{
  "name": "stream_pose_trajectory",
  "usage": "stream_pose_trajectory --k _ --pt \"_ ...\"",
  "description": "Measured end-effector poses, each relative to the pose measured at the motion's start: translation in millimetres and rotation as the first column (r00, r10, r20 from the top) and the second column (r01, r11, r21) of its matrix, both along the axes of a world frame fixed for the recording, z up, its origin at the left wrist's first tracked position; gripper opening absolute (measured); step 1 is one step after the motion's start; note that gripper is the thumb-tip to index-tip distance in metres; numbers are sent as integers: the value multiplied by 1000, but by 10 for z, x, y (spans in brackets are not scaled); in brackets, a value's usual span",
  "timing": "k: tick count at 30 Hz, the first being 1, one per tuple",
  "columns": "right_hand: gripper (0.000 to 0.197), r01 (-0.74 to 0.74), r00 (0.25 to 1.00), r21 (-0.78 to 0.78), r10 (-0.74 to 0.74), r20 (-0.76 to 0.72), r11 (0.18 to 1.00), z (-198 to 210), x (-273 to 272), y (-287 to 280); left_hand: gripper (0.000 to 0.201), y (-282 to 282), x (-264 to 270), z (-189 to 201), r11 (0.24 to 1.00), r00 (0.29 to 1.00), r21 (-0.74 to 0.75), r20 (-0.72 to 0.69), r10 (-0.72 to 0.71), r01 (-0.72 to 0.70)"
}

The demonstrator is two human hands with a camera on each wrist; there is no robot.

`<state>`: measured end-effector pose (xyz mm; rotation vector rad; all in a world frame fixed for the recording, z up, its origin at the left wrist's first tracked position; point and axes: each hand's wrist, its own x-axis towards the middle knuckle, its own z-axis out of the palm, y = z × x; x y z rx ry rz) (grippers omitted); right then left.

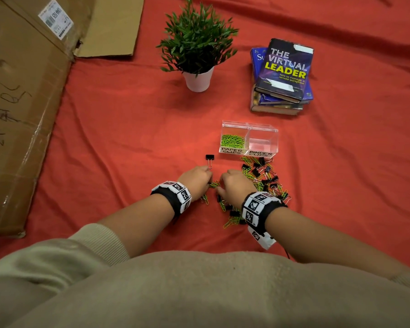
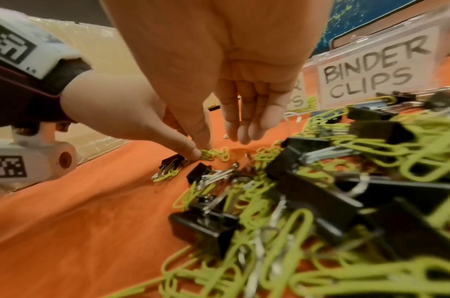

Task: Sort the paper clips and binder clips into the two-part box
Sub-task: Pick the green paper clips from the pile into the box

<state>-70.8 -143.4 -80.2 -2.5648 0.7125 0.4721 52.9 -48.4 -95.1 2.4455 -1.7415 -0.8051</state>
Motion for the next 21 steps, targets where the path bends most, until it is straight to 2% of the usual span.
stream_pose_trajectory --k 2,6,12,16,19,21 --pt "41 -22 1000 -34 21 -23 999 -21 58 90 19 12 -19 0 1000 999 16 40 -17 16" --pt "26 -86 996 -43 86 -16 995 -64 84 170 23 44 -35 5 997 992 49 112 -59 53" --pt "24 -52 999 2 52 -11 999 -91 41 189 23 77 -10 13 988 983 107 136 -122 108" --pt "21 82 995 107 -75 -64 991 63 87 2 22 70 25 -24 991 992 92 81 -100 93" --pt "14 215 972 197 -229 52 957 260 189 -307 22 59 59 -49 998 1000 65 -17 -8 9" --pt "12 271 944 187 -298 139 944 390 308 -550 21 39 71 -44 997 995 50 -87 55 -50"
